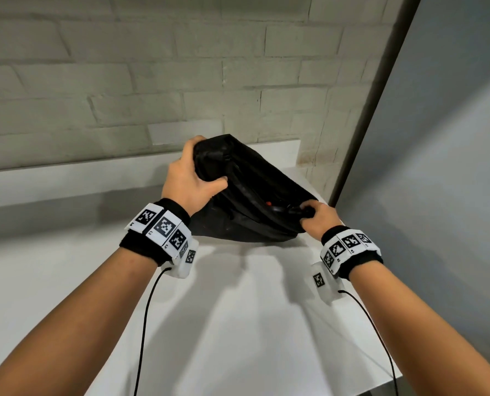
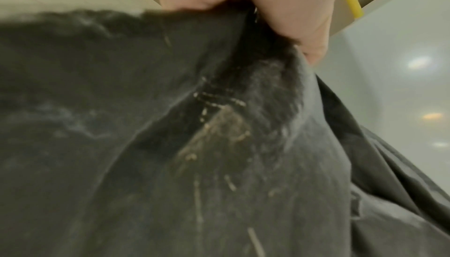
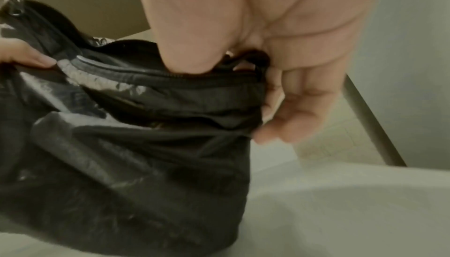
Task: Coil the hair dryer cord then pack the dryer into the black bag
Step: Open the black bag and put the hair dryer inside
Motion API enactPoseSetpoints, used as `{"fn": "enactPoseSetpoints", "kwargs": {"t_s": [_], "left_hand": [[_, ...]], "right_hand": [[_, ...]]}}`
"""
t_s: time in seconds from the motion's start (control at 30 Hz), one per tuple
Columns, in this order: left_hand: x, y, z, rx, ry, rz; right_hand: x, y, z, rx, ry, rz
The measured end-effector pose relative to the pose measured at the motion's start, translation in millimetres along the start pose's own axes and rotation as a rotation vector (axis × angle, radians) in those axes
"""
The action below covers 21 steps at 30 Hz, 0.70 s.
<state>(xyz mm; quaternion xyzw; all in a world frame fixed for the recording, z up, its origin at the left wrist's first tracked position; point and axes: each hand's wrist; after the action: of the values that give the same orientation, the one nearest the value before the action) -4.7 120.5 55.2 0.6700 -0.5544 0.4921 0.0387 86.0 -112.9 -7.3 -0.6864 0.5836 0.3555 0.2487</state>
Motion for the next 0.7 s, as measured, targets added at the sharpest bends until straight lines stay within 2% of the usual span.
{"fn": "enactPoseSetpoints", "kwargs": {"t_s": [0.23,0.3,0.53,0.7], "left_hand": [[-8.8,0.9,-7.4,-0.012,0.013,0.008],[-9.8,0.7,-7.5,-0.02,0.025,0.024],[-14.0,-0.5,-6.1,-0.08,0.03,0.038],[-26.2,6.5,-1.8,-0.087,0.114,-0.015]], "right_hand": [[-32.0,-8.3,-34.5,0.358,-0.281,-0.102],[-42.9,-9.4,-42.5,0.418,-0.372,-0.129],[-61.6,-5.3,-54.3,0.473,-0.469,-0.19],[-52.0,-15.4,-58.5,0.432,-0.562,-0.135]]}}
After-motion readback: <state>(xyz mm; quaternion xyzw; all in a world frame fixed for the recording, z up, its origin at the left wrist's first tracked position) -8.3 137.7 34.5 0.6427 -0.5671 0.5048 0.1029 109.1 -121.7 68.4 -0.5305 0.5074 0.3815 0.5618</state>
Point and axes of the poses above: each hand's wrist, its own y-axis away from the middle knuckle, its own z-axis out of the palm, x = y × z, and after that the axes turned 9 degrees about -y, right-handed
